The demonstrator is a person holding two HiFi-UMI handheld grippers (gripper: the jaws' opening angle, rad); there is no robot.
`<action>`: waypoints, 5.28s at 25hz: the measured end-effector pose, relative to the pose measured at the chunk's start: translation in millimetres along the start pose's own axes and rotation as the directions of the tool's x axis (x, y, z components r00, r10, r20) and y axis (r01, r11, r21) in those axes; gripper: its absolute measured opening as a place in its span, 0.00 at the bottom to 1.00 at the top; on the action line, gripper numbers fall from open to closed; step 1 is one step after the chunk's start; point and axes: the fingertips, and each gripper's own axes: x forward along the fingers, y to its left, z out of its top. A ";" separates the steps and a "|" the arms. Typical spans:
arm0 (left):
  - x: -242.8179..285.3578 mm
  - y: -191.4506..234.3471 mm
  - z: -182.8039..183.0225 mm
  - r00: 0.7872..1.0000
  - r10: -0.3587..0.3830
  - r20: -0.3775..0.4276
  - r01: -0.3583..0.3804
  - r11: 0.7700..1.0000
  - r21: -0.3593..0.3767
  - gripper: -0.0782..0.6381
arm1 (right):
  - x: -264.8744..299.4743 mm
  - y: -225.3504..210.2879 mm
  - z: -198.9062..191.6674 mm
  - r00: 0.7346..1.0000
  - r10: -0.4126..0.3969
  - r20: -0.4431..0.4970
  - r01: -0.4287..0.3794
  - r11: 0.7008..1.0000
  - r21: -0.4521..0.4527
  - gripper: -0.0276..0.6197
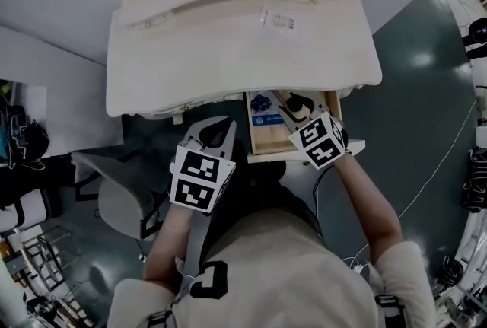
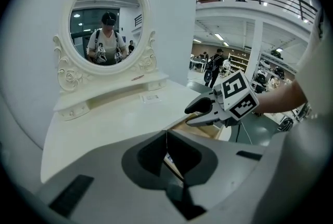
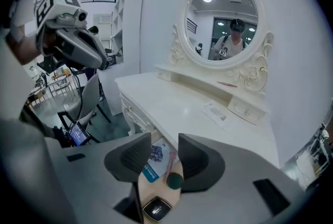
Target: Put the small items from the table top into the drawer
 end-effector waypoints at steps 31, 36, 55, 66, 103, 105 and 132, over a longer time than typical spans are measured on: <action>-49.8 -46.6 42.3 0.988 0.117 0.102 -0.120 0.992 0.027 0.19 | -65.3 -11.4 52.2 0.990 0.052 0.129 -0.040 0.995 -0.095 0.31; -49.9 -50.9 39.7 0.987 0.127 0.095 -0.130 0.991 0.030 0.19 | -70.4 -14.6 51.8 0.989 0.047 0.138 -0.034 0.995 -0.095 0.31; -34.3 -38.9 38.4 0.994 0.079 0.075 -0.082 0.996 0.044 0.19 | -61.4 -40.4 57.7 0.994 -0.023 0.109 0.025 0.999 -0.021 0.31; -19.1 19.1 43.6 0.997 -0.015 0.072 0.010 0.998 0.059 0.19 | -28.7 -51.5 81.7 0.994 -0.097 0.047 0.095 0.995 0.032 0.31; 16.0 162.6 55.9 0.989 -0.131 0.069 0.128 0.991 0.047 0.19 | 94.7 -123.9 125.1 0.948 -0.279 -0.152 0.304 0.935 0.180 0.31; 17.9 167.8 54.3 0.989 -0.133 0.064 0.130 0.991 0.043 0.19 | 102.7 -127.6 123.4 0.944 -0.288 -0.163 0.317 0.928 0.194 0.31; 48.0 179.5 38.8 0.988 -0.154 0.018 0.154 0.988 0.011 0.19 | 180.5 -169.9 62.5 0.943 -0.201 -0.264 0.277 0.914 0.297 0.40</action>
